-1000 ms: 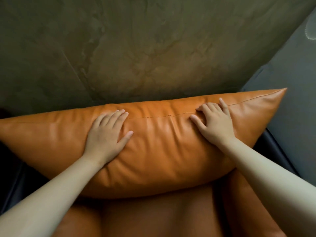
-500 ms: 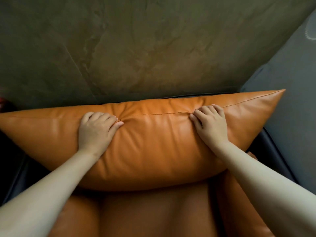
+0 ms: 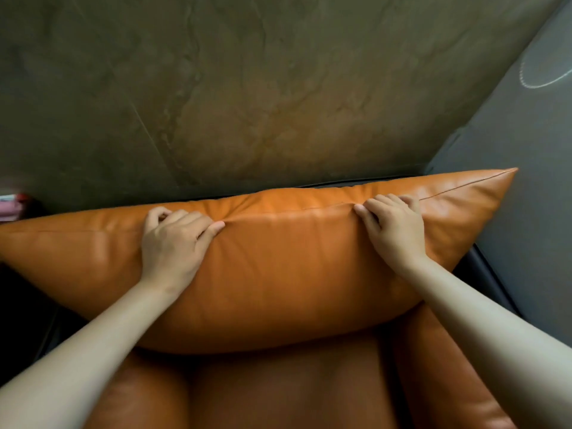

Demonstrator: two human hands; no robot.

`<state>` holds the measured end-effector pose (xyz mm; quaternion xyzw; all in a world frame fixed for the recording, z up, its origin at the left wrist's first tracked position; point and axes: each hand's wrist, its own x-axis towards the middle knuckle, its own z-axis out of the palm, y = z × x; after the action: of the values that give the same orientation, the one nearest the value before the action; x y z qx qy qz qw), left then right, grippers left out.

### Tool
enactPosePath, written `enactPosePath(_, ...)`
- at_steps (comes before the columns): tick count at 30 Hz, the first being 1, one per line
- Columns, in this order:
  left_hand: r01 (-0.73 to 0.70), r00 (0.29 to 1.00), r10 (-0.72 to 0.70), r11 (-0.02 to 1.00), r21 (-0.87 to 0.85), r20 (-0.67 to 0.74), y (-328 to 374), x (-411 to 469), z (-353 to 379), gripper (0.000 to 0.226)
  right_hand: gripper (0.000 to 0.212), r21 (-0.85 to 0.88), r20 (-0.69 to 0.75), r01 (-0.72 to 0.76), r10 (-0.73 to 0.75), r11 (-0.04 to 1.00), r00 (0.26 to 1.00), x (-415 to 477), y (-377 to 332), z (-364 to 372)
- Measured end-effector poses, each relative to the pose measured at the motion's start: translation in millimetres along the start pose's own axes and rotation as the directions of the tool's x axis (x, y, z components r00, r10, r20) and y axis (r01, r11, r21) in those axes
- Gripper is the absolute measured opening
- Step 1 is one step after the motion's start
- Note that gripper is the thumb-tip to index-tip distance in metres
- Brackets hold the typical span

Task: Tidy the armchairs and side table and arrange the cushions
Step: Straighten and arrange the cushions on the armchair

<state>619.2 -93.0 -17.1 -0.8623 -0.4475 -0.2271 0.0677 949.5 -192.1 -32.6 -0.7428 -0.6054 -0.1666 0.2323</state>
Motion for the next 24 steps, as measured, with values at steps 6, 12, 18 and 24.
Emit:
enactPosePath(6, 0.046, 0.985, -0.041, 0.999, -0.028, 0.166, -22.1, 52.0, 26.9, 0.035, 0.034, 0.0, 0.095, -0.065, 0.065, 0.998, 0.993, 41.6, -3.1, 33.8)
enactPosePath(12, 0.064, 0.97, -0.058, 0.998, -0.017, 0.236, -30.7, 24.3, 65.4, 0.05, 0.03, -0.052, 0.134, -0.042, 0.049, 0.998, 0.99, 15.6, -5.8, 68.2)
enactPosePath(18, 0.102, 0.952, -0.11, 0.994, 0.042, 0.287, -34.1, 29.8, 80.1, 0.059, 0.051, -0.075, 0.25, -0.119, 0.135, 0.99, 0.959, 21.8, -9.9, 79.6)
enactPosePath(24, 0.108, 0.949, -0.112, 0.994, 0.031, 0.295, -36.0, 32.3, 82.9, 0.064, 0.061, -0.085, 0.305, -0.128, 0.148, 0.988, 0.941, 24.1, -8.6, 79.9)
